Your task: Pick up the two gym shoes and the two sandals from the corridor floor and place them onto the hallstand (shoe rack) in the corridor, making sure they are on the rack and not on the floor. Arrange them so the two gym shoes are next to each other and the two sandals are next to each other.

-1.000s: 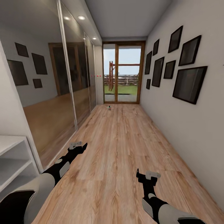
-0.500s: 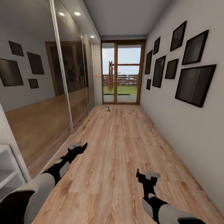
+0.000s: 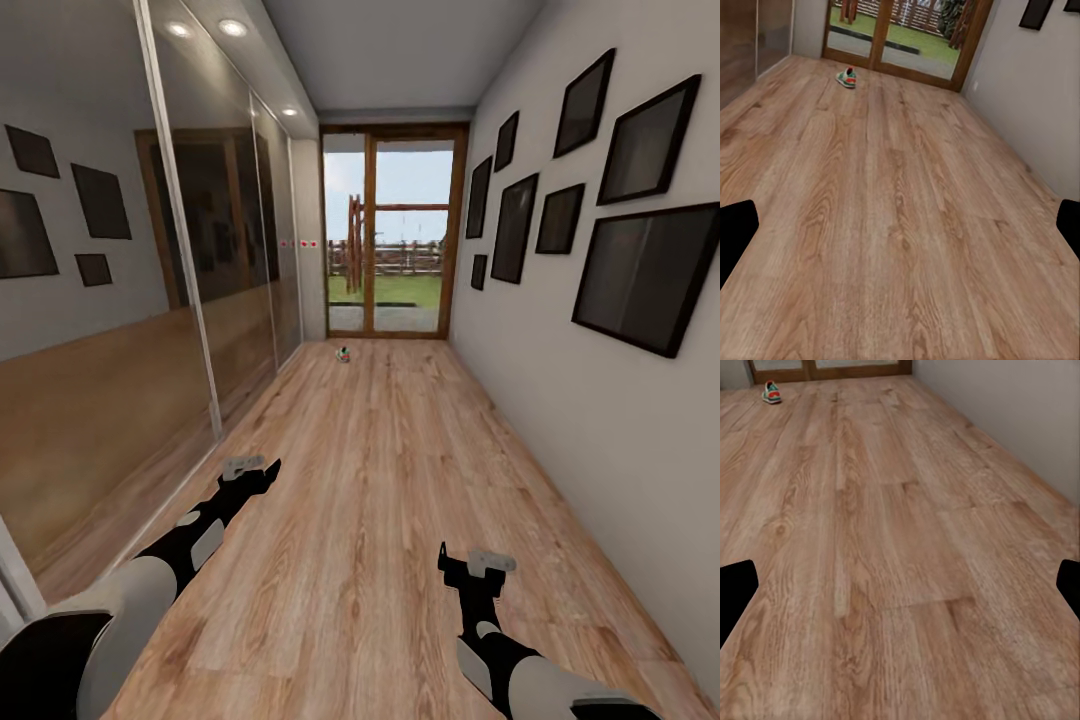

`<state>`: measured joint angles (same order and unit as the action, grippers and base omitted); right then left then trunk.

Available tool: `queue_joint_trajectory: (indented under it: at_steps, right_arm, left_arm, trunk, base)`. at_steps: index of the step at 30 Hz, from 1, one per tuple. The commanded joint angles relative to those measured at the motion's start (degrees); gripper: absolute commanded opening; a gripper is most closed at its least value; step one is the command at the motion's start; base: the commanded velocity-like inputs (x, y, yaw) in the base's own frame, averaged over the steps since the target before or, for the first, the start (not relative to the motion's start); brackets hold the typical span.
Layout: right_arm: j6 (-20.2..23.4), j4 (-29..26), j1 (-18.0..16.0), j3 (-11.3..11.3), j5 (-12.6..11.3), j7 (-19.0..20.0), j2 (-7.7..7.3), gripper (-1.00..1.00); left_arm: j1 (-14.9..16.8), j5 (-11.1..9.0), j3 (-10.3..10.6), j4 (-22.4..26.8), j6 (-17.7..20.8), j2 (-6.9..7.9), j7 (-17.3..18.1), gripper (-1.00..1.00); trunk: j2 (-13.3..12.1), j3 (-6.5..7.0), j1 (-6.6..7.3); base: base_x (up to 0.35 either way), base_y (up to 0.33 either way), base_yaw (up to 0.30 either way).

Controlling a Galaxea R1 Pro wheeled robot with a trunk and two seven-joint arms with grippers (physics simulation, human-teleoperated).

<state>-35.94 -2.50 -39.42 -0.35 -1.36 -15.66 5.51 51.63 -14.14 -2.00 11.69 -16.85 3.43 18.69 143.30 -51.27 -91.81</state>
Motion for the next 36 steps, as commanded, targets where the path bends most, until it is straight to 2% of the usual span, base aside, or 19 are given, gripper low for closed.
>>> queue_joint_trajectory:
  at_steps: [1,36]
  right_arm:
    - [-0.18,0.04,-0.04,0.0,-0.13,-0.06,0.0,1.0]
    - [-0.18,0.04,-0.03,0.0,-0.13,-0.06,-0.01,1.0]
  left_arm:
    - [0.05,-0.36,-0.2,-0.09,-0.02,0.02,0.47,1.0]
    - [0.05,-0.36,-0.26,-0.09,-0.01,0.11,0.47,1.0]
  trunk:
    - [0.02,-0.06,-0.02]
    - [0.02,-0.06,-0.02]
  base:
    - [0.346,-0.102,0.0]
    - [0.346,-0.102,0.0]
